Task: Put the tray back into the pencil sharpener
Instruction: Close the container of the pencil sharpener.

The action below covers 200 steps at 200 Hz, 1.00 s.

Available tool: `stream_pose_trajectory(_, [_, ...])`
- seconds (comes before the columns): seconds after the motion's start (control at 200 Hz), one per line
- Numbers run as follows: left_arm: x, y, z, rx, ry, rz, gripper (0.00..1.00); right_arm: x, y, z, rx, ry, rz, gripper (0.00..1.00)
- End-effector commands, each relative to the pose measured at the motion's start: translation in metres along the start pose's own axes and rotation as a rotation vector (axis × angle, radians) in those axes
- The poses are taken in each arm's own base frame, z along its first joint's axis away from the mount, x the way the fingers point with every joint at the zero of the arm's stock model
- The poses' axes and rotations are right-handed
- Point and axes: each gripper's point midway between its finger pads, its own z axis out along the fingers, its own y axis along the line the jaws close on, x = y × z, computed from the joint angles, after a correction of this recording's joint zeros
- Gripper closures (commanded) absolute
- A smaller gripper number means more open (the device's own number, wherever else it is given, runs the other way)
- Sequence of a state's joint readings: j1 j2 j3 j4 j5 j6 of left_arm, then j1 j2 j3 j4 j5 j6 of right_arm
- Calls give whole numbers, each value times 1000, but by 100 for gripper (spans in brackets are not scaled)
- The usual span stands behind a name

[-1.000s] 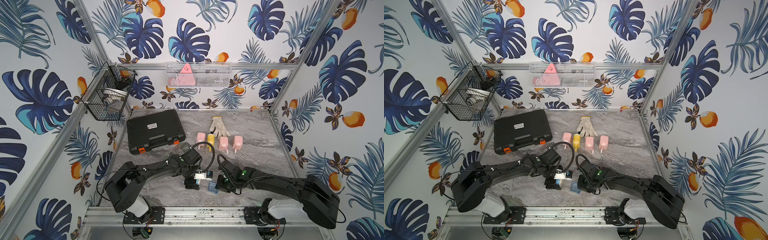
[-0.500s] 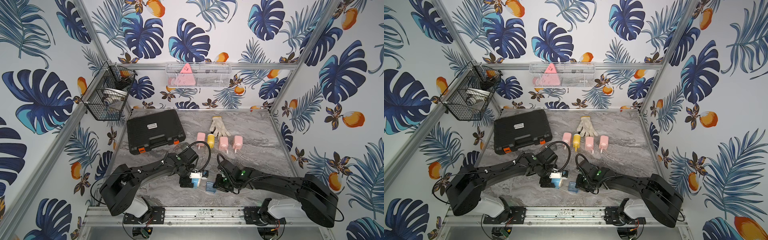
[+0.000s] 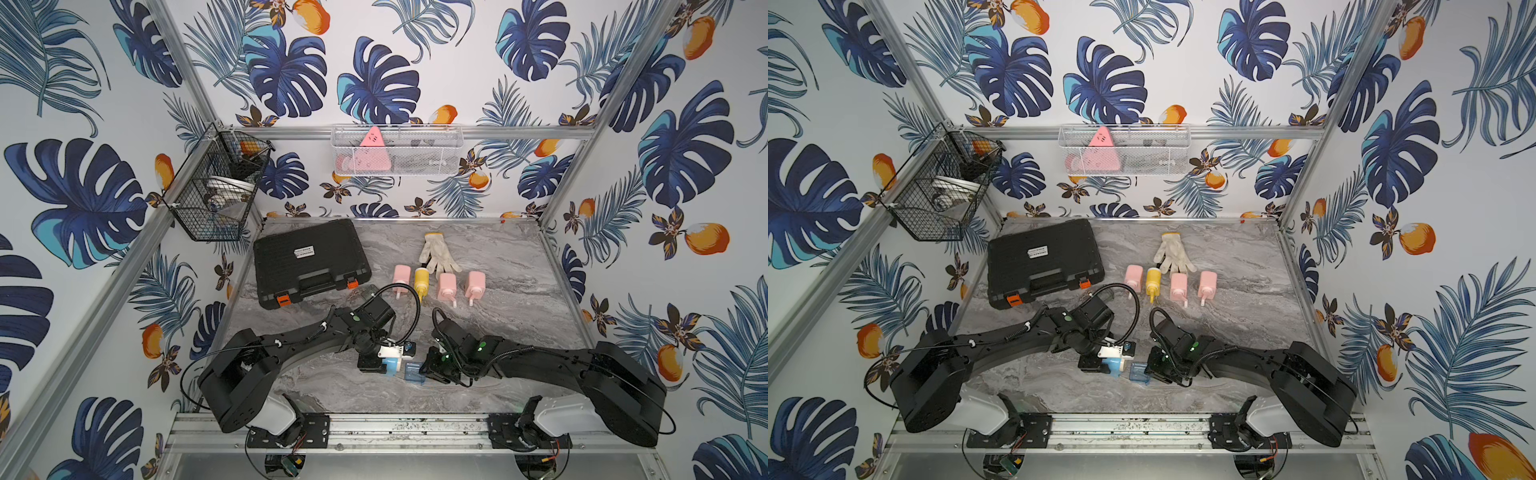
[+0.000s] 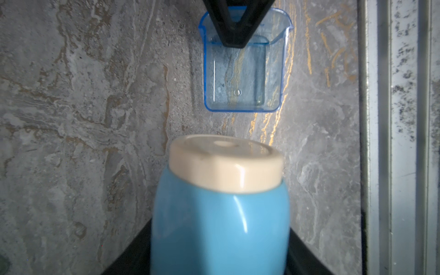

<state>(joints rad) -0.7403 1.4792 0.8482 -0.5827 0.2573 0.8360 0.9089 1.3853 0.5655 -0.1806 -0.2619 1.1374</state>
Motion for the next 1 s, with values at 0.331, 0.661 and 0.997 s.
stream_pose_trajectory(0.331, [-6, -12, 9, 37, -32, 50, 41, -5, 21, 10, -79, 6, 60, 75])
stream_pose_trajectory(0.661, [-7, -10, 11, 26, -26, 63, 41, -2, 33, 12, -121, 31, 37, 76])
stream_pose_trajectory(0.997, [-7, -9, 12, 17, -29, 61, 41, -2, 30, 4, -135, 6, 41, 68])
